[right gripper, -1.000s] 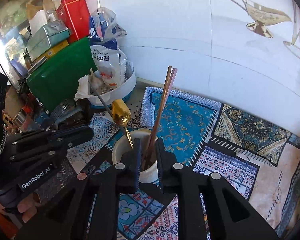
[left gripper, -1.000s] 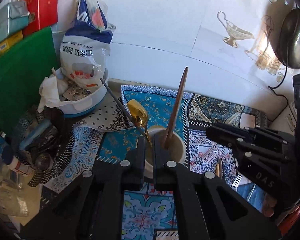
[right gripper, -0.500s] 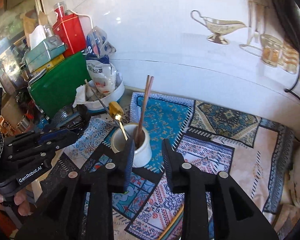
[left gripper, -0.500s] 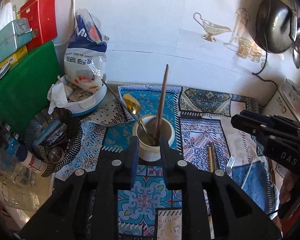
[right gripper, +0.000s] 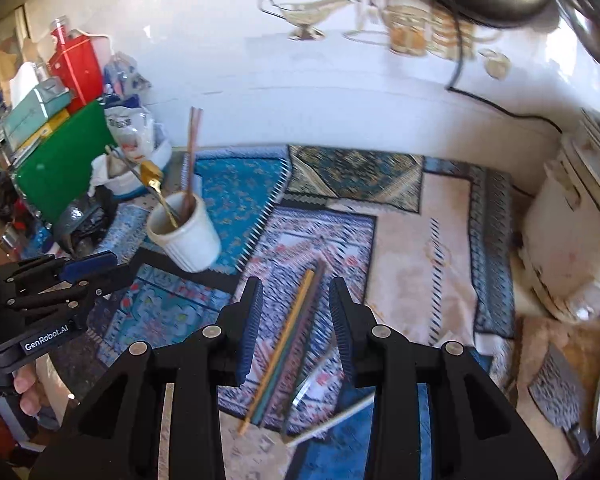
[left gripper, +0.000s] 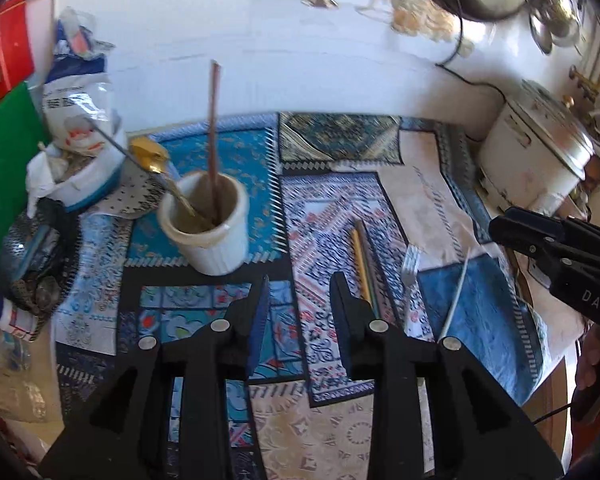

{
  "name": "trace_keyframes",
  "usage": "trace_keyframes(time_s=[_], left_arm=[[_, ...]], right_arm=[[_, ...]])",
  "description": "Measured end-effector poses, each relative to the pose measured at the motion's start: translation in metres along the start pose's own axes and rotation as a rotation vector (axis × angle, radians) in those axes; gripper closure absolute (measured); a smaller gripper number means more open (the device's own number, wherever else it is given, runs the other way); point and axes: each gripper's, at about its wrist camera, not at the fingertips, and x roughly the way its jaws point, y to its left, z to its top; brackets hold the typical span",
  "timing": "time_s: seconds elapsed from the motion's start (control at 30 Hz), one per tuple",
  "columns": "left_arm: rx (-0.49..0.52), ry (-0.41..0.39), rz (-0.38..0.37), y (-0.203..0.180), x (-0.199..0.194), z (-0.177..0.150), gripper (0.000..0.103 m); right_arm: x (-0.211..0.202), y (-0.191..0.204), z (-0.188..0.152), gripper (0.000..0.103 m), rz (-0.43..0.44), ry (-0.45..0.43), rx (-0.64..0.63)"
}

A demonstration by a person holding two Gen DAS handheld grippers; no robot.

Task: Organize utensils
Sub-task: 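Move both tools back over the loose chopsticks and fork on the mat, then grasp a dark chopstick with the left tool while the right tool grasps the silver fork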

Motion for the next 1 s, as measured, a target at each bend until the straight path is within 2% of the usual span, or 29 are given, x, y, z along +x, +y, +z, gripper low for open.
trace_keyframes(time_s=[0.37,0.63,0.77,0.9,1.0], left_arm=[[0.091,0.183,-0.067,-0.056,0.08,-0.017,0.073],[0.115,0.28,-0.116,-0.086,0.127,-0.021,0.073],[0.087,0.307,-0.148,-0.09,0.145,-0.013,0.073],[0.065,0.332,-0.182,-0.092,0.159,-0.008,0.088],[0.056,0.348,-0.177,-0.091,0.167,-0.007,0.09]], right_arm=[[0.008,-0.047,-0.049,0.072,-0.084,0.104,0.106],[0.026,-0.072,-0.071,0.072,-0.075,0.172,0.175],[0.031,-0.078,-0.073,0.072,-0.064,0.184,0.187],[0.037,-0.082,-0.072,0.072,-0.06,0.193,0.182],[0.041,-0.083,-0.069,0.072,-0.055,0.195,0.175]])
